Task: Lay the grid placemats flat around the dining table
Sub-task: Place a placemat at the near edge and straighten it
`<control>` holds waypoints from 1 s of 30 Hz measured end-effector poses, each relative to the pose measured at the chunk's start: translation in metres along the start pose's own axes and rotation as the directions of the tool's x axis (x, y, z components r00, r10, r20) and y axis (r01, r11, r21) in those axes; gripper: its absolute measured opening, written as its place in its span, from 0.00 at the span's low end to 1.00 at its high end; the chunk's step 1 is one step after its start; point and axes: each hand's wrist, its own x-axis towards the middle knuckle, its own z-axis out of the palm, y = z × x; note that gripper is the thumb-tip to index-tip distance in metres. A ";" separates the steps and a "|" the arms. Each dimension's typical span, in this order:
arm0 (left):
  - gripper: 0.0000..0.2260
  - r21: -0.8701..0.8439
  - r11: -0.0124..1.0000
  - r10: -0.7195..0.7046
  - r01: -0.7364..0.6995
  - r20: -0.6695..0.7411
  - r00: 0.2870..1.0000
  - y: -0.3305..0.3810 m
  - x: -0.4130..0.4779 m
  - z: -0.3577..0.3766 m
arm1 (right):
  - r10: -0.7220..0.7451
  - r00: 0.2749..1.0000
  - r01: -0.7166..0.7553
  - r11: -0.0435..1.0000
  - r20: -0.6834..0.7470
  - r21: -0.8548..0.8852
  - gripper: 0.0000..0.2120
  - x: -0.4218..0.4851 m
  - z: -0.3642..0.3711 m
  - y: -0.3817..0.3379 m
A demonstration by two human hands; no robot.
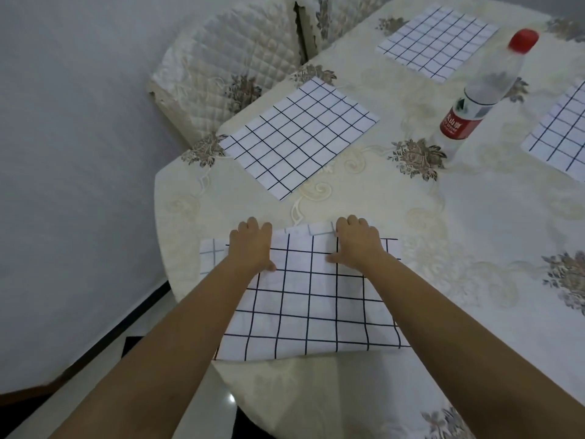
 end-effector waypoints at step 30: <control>0.06 0.020 0.681 0.657 -0.732 -0.459 0.598 0.150 -0.078 -0.233 | 0.560 0.710 -0.433 0.825 -0.427 0.362 0.12 -0.212 -0.171 0.120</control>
